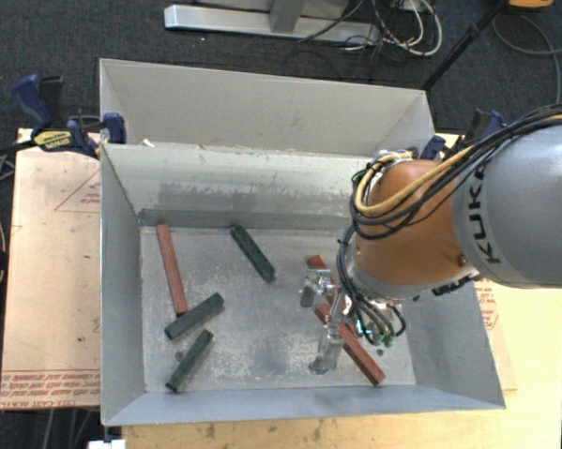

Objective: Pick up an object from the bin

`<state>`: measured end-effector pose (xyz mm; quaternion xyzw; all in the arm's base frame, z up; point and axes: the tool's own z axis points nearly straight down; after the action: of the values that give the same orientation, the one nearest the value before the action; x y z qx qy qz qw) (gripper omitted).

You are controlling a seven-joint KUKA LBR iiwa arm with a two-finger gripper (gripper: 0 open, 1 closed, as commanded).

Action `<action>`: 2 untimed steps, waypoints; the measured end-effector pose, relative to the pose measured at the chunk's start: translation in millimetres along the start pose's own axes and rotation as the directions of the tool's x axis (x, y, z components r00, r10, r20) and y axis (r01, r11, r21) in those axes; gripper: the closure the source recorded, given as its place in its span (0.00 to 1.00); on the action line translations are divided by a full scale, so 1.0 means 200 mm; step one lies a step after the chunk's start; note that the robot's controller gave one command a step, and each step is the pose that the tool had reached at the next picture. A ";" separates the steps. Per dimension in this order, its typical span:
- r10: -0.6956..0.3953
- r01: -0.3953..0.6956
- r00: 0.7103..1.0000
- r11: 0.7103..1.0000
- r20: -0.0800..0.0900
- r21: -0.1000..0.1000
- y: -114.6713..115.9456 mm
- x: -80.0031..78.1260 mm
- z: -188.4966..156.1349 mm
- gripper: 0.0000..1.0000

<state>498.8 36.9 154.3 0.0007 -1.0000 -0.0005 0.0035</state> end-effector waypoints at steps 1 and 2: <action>0.001 -0.001 1.000 1.000 0.007 0.000 0.00 -0.01 -0.02 0.00; -0.054 0.054 0.999 0.999 0.010 0.000 -0.22 -0.03 0.20 0.00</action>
Offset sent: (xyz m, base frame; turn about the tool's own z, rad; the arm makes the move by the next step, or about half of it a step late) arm 0.0048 -0.0546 -0.0494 -0.0618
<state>504.2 -7.1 114.2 0.0275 -0.9996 -0.0005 -0.0016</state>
